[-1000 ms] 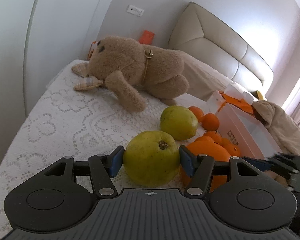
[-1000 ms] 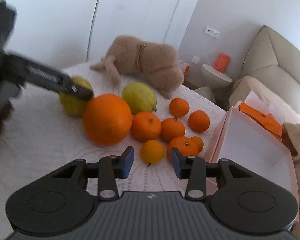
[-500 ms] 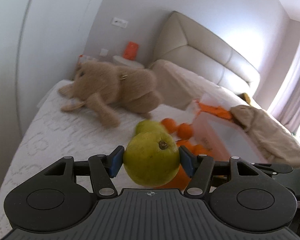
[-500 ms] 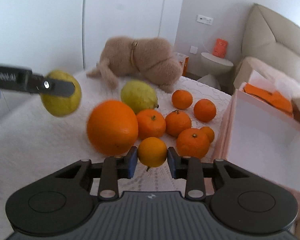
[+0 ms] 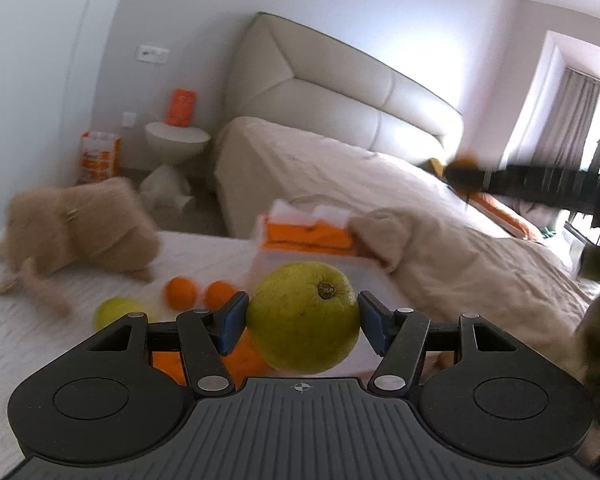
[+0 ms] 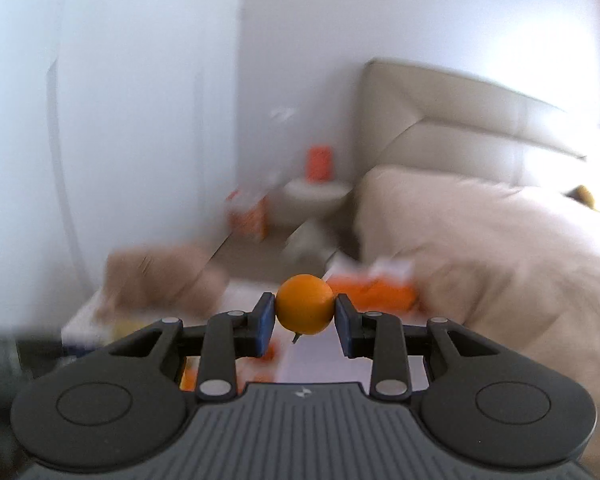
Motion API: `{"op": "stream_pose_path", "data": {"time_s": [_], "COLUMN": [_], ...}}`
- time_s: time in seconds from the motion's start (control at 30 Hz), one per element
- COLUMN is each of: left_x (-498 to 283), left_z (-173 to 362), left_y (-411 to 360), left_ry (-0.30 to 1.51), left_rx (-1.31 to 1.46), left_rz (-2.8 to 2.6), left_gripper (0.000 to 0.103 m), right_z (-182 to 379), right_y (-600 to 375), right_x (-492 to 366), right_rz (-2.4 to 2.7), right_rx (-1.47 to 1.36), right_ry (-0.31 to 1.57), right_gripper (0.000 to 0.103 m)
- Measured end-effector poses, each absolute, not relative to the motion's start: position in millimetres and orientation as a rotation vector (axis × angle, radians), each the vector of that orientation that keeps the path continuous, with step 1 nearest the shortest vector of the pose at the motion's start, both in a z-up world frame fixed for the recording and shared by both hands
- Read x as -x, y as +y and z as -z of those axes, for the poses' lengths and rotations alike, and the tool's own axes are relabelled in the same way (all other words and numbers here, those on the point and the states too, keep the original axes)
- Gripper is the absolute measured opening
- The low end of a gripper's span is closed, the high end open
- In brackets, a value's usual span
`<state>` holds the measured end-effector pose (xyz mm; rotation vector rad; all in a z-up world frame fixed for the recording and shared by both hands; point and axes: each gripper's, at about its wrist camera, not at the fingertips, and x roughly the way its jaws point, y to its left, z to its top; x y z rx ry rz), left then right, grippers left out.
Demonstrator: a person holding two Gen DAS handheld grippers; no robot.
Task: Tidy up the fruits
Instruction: 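Carry both fruits over the pink box and open both grippers to drop them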
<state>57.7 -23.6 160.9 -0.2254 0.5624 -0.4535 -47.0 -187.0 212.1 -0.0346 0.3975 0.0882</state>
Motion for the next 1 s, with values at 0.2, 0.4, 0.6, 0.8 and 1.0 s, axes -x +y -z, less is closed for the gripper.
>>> {"op": "stream_pose_path", "data": {"time_s": [0.2, 0.4, 0.6, 0.8, 1.0], "left_x": [-81, -107, -120, -136, -143], "left_z": [-165, -132, -105, -94, -88], "left_y": [-77, -114, -124, -126, -133], "left_ry": [0.606, 0.720, 0.782, 0.803, 0.818], "left_rx": [0.143, 0.090, 0.042, 0.045, 0.056], "left_rz": [0.469, 0.460, 0.417, 0.387, 0.375], "left_gripper": [0.065, 0.065, 0.065, 0.065, 0.065], "right_z": [-253, -194, -125, -89, -73], "right_y": [-228, -284, -308, -318, -314], "right_x": [45, 25, 4, -14, -22], "right_rz": [-0.033, 0.017, 0.013, -0.007, -0.032], "right_rx": [0.040, -0.111, -0.188, -0.250, -0.274], "right_ry": [0.396, 0.528, 0.635, 0.662, 0.691], "right_gripper": [0.032, 0.032, 0.032, 0.032, 0.032]}}
